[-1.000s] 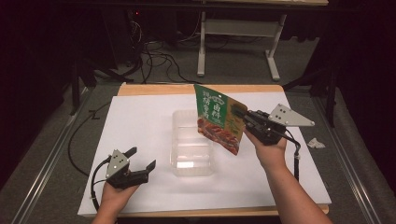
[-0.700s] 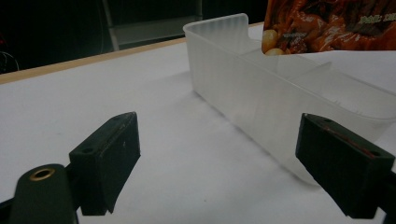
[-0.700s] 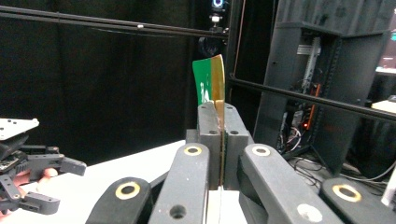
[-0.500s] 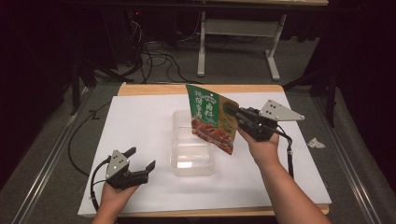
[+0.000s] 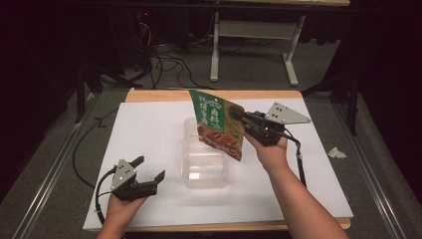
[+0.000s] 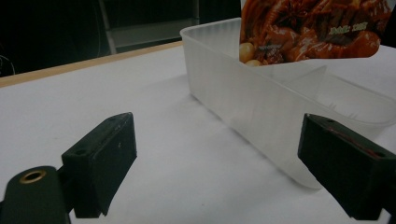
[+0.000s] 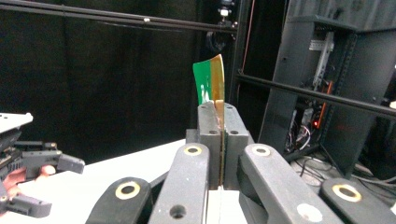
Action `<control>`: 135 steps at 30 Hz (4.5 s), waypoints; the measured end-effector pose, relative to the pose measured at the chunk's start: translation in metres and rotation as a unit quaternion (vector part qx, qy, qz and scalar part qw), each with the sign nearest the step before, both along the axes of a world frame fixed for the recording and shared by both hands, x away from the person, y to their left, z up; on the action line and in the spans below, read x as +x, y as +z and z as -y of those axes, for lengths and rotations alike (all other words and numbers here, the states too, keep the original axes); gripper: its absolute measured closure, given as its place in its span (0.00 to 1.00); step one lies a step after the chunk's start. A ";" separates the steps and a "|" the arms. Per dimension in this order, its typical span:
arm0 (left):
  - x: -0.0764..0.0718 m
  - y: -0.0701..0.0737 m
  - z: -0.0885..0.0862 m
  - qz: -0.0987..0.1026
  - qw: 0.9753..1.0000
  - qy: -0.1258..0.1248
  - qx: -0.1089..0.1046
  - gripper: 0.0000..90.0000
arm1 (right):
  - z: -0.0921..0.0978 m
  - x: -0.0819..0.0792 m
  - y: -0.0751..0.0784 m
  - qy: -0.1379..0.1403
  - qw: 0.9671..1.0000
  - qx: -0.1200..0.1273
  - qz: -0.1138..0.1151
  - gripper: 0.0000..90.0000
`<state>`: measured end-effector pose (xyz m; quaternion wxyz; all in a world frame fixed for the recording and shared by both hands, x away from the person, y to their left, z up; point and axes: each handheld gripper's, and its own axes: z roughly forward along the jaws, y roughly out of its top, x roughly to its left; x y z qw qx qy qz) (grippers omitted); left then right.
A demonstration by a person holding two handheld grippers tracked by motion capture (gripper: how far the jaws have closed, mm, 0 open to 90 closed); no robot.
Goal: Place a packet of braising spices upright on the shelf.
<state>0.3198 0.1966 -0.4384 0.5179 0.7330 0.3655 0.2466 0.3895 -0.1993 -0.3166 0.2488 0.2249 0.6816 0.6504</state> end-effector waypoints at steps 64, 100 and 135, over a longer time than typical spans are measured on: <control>0.000 0.000 -0.004 0.000 1.000 -0.008 -0.006 0.14 | -0.033 0.030 -0.030 -0.007 1.000 0.002 -0.026 1.00; 0.000 -0.001 0.001 -0.001 1.000 -0.013 0.008 0.14 | -0.027 0.022 -0.051 -0.026 0.999 0.007 -0.047 0.99; 0.001 -0.004 0.002 -0.011 1.000 -0.017 0.023 0.15 | 0.069 -0.028 -0.054 -0.129 0.986 -0.056 -0.088 0.17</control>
